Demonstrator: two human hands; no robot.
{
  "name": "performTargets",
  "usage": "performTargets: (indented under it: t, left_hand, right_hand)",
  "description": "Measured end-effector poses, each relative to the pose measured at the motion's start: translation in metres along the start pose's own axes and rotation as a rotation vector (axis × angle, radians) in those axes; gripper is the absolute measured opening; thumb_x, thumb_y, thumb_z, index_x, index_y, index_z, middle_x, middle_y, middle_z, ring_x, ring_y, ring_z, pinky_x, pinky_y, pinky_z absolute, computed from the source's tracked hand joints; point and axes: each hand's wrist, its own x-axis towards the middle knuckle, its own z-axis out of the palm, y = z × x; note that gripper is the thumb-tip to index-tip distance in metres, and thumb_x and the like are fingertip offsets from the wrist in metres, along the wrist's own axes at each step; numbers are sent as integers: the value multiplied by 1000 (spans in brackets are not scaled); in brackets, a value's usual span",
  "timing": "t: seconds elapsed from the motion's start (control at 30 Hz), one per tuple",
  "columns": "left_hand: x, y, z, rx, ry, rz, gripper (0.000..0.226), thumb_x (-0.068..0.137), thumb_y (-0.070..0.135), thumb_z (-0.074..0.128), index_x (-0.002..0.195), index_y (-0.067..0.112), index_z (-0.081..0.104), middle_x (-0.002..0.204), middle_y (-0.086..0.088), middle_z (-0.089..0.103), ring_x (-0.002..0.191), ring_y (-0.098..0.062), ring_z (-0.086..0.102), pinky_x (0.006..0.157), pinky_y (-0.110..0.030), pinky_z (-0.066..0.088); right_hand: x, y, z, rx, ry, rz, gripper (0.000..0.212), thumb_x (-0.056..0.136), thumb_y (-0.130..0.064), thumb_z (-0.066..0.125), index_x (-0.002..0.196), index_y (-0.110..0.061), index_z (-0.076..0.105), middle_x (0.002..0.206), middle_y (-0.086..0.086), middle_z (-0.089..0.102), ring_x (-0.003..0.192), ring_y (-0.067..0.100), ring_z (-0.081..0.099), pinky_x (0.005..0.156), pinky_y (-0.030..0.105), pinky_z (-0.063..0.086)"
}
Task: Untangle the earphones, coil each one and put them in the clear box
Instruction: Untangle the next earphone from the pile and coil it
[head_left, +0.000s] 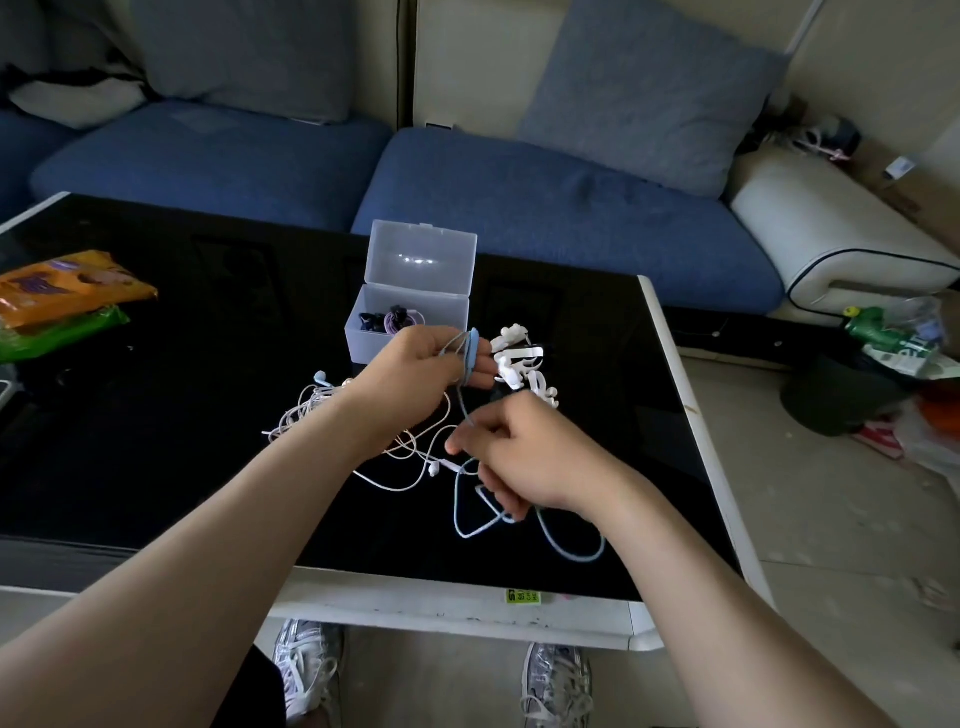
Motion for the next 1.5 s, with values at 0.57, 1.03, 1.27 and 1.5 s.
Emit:
performTargets:
  t: [0.57,1.03,1.27,1.5]
  left_hand:
    - [-6,9,3,-199,-390,-50,40,80,8,41,101,8,75,83,-6,61,74,-15,52,72,-36,32]
    - [8,-8,-4,141,120,-2,35,105,1,39,102,14,71,106,-8,76,98,-16,75,102,-31,56]
    - [-7,4,0,171,-202,23,42,106,3,36,104,3,77,85,-9,71,76,-15,62,74,-18,51]
    - [-6,10,2,-195,-437,-22,42,90,19,44,113,3,75,89,-6,66,79,-17,55,77,-40,33]
  right_hand:
    - [11,31,-33,171,660,-178,6,93,-35,81,91,-32,86,72,-8,75,68,5,65,72,32,54]
    - [0,3,-6,-6,27,-85,24,99,-27,63,85,-22,82,57,3,50,56,20,41,54,32,32]
    - [4,9,-27,133,718,-350,26,93,-13,69,66,-13,73,52,-4,49,54,8,42,53,27,34]
    - [13,32,-36,89,711,-152,16,100,-35,71,92,-26,82,73,-11,73,70,6,66,68,27,51]
